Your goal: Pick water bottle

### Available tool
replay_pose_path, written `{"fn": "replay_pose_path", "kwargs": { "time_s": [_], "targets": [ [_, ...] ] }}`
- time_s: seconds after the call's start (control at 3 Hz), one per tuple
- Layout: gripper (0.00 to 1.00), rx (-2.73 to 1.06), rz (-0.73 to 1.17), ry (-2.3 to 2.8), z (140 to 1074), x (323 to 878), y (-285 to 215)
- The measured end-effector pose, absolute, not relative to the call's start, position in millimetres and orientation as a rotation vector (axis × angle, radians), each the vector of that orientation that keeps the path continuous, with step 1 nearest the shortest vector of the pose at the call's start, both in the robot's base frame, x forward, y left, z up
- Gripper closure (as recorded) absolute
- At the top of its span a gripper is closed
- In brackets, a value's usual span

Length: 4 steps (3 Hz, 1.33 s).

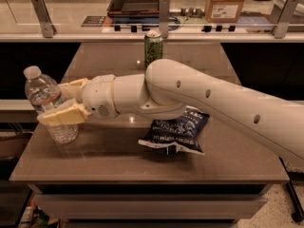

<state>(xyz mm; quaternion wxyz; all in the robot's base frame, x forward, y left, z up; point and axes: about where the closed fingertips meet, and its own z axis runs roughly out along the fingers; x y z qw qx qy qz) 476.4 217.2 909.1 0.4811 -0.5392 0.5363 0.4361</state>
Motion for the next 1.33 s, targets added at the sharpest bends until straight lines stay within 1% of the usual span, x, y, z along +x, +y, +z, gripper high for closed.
{"fn": "replay_pose_path", "kwargs": {
  "time_s": [0.67, 1.0, 1.33],
  "targets": [
    [0.87, -1.323, 1.067, 1.301, 910.7, 473.1, 221.0],
    [1.0, -1.326, 1.068, 1.298, 911.5, 471.6, 222.7],
    [1.0, -1.326, 1.068, 1.298, 911.5, 471.5, 222.7]
  ]
}}
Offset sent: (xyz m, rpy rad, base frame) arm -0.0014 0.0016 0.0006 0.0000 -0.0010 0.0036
